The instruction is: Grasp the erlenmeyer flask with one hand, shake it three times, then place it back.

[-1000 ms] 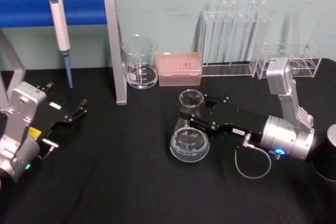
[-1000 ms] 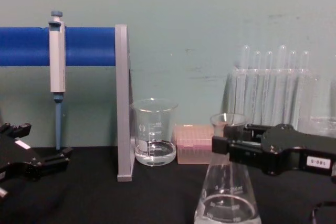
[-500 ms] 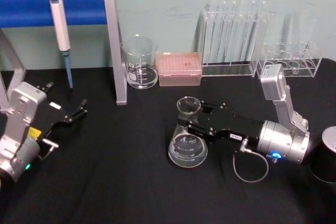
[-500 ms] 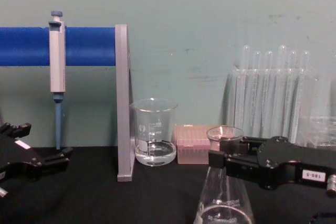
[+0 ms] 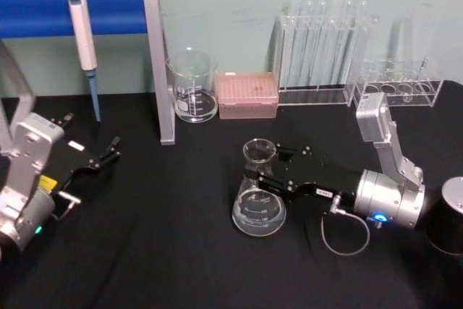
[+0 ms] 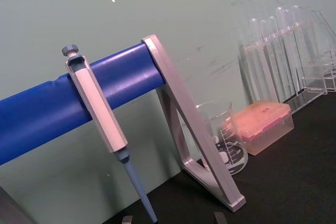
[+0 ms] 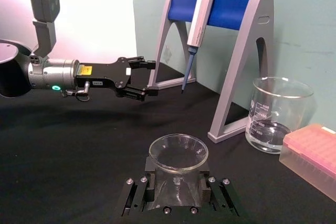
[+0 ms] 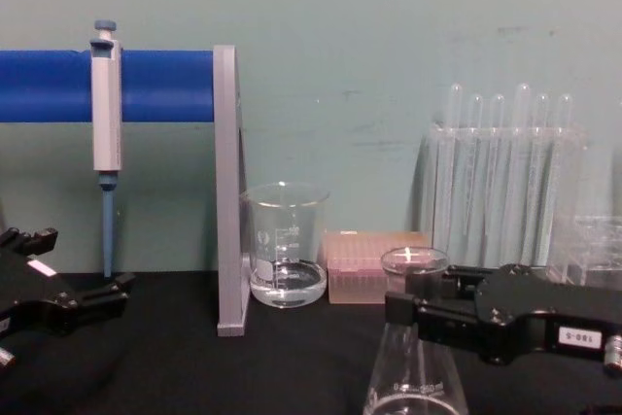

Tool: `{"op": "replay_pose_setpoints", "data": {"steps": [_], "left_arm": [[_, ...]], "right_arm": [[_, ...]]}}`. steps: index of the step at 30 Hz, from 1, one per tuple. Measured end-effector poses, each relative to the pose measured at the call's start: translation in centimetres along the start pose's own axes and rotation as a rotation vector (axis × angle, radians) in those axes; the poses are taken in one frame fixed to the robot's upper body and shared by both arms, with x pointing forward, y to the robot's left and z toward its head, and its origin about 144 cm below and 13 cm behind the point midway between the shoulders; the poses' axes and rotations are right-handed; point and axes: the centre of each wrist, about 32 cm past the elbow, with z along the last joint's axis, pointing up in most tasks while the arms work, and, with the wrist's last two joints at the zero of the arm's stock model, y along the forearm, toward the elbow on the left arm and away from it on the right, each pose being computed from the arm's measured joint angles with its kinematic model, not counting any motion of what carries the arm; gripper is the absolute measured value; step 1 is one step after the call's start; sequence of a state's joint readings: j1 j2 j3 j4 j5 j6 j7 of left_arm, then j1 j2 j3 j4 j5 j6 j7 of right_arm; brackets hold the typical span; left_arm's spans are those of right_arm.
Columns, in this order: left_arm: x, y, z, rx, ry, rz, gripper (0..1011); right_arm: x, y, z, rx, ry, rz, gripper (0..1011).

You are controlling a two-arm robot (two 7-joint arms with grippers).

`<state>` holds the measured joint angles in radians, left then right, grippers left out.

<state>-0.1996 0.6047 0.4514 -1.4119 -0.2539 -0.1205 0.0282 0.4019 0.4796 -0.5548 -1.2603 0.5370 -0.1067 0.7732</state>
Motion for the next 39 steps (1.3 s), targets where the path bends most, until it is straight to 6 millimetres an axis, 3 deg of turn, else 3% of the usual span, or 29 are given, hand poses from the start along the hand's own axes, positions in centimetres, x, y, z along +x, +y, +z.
{"op": "replay_pose_setpoints", "data": {"steps": [39], "left_arm": [[0.0,0.0,0.0,0.0,0.0,0.0,1001]], "right_arm": [[-0.13,0.06,-0.04,-0.011,0.019,-0.015,466]]}}
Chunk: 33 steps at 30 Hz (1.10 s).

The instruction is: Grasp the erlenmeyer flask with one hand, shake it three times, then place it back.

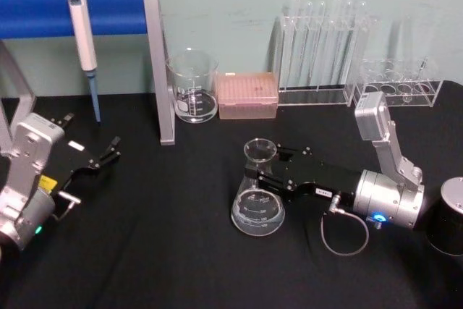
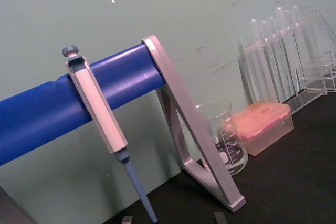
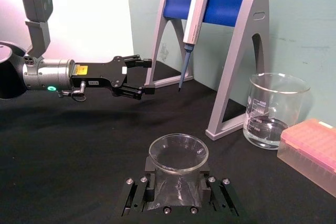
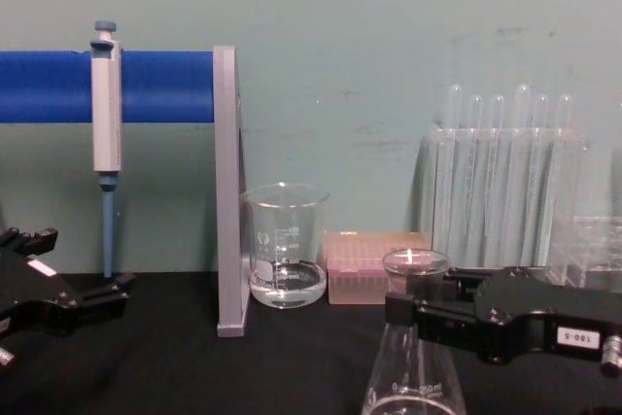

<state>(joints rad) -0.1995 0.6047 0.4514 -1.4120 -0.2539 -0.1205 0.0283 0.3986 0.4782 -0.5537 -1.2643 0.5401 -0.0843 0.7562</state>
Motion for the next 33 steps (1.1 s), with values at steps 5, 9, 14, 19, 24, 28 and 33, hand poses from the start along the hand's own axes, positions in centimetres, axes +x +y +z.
{"op": "replay_pose_setpoints", "data": {"steps": [5,9,14,19,24,28,33], "left_arm": [[0.0,0.0,0.0,0.0,0.0,0.0,1001],[0.0,0.0,0.0,0.0,0.0,0.0,1001],[0.0,0.0,0.0,0.0,0.0,0.0,1001],[0.0,0.0,0.0,0.0,0.0,0.0,1001],[0.0,0.0,0.0,0.0,0.0,0.0,1001],[0.0,0.0,0.0,0.0,0.0,0.0,1001],[0.0,0.0,0.0,0.0,0.0,0.0,1001]], "right_arm": [[0.0,0.0,0.0,0.0,0.0,0.0,469],[0.0,0.0,-0.01,-0.003,-0.001,0.001,570],[0.0,0.0,-0.01,-0.003,-0.001,0.001,726],[0.0,0.0,-0.01,-0.002,0.0,0.001,891],[0.0,0.0,-0.01,-0.002,0.0,0.001,992],[-0.01,0.01,-0.01,-0.001,-0.001,0.001,1002],[0.0,0.0,0.0,-0.001,-0.001,0.001,1003]]}}
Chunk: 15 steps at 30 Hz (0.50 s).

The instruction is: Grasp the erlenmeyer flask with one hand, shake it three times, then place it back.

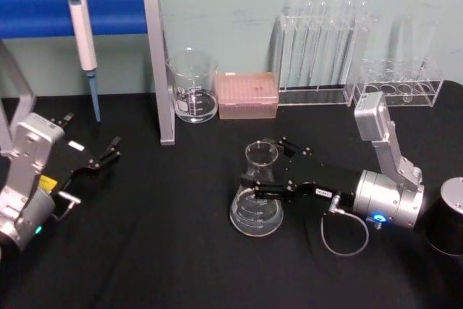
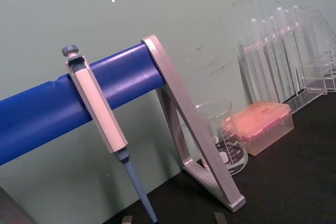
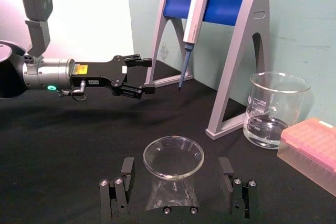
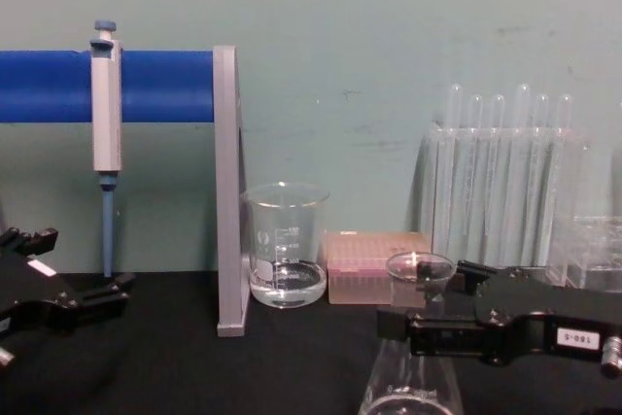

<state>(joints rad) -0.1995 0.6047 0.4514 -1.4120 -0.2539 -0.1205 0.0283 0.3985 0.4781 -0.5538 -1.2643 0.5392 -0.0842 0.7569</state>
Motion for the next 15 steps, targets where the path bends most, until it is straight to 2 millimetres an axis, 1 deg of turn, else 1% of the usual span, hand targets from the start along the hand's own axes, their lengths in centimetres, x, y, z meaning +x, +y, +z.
{"op": "replay_pose_setpoints", "data": {"steps": [9,15], "left_arm": [[0.0,0.0,0.0,0.0,0.0,0.0,1001],[0.0,0.0,0.0,0.0,0.0,0.0,1001]], "right_arm": [[0.0,0.0,0.0,0.001,0.001,0.0,1003],[-0.01,-0.35,0.35,-0.041,0.047,-0.002,1003]]}}
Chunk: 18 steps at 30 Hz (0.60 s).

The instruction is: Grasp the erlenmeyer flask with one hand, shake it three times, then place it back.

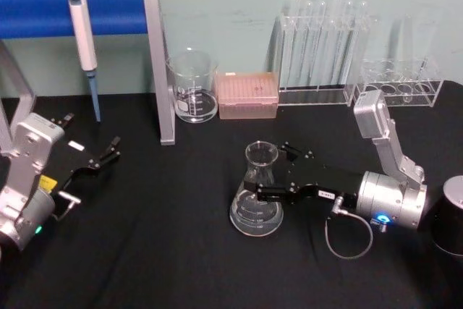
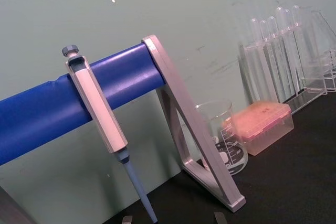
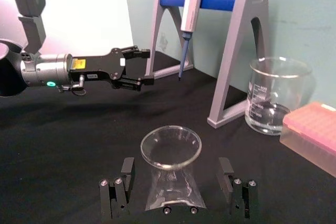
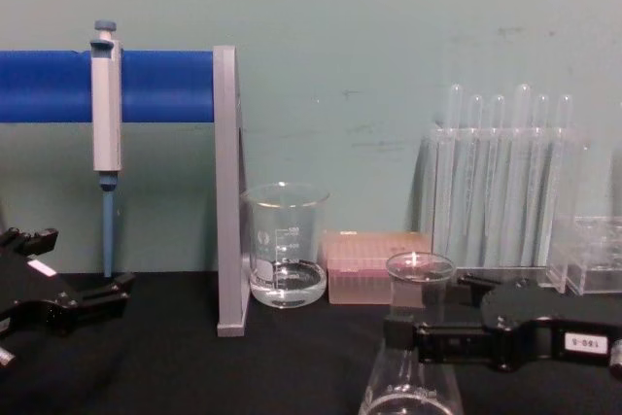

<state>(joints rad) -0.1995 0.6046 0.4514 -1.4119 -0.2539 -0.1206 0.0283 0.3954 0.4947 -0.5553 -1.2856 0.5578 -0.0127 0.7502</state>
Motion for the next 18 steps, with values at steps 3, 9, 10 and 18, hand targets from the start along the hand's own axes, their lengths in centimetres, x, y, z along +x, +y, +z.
{"op": "replay_pose_setpoints", "data": {"steps": [3,9,10,18], "left_arm": [[0.0,0.0,0.0,0.0,0.0,0.0,1001],[0.0,0.0,0.0,0.0,0.0,0.0,1001],[0.0,0.0,0.0,0.0,0.0,0.0,1001],[0.0,0.0,0.0,0.0,0.0,0.0,1001]], "right_arm": [[-0.1,-0.4,0.2,-0.014,0.01,-0.008,1002],[-0.3,-1.4,0.5,-0.037,0.021,-0.02,1003],[-0.3,-1.6,0.6,-0.041,0.023,-0.021,1003],[-0.4,-4.1,1.1,-0.108,0.031,-0.033,1003]]}}
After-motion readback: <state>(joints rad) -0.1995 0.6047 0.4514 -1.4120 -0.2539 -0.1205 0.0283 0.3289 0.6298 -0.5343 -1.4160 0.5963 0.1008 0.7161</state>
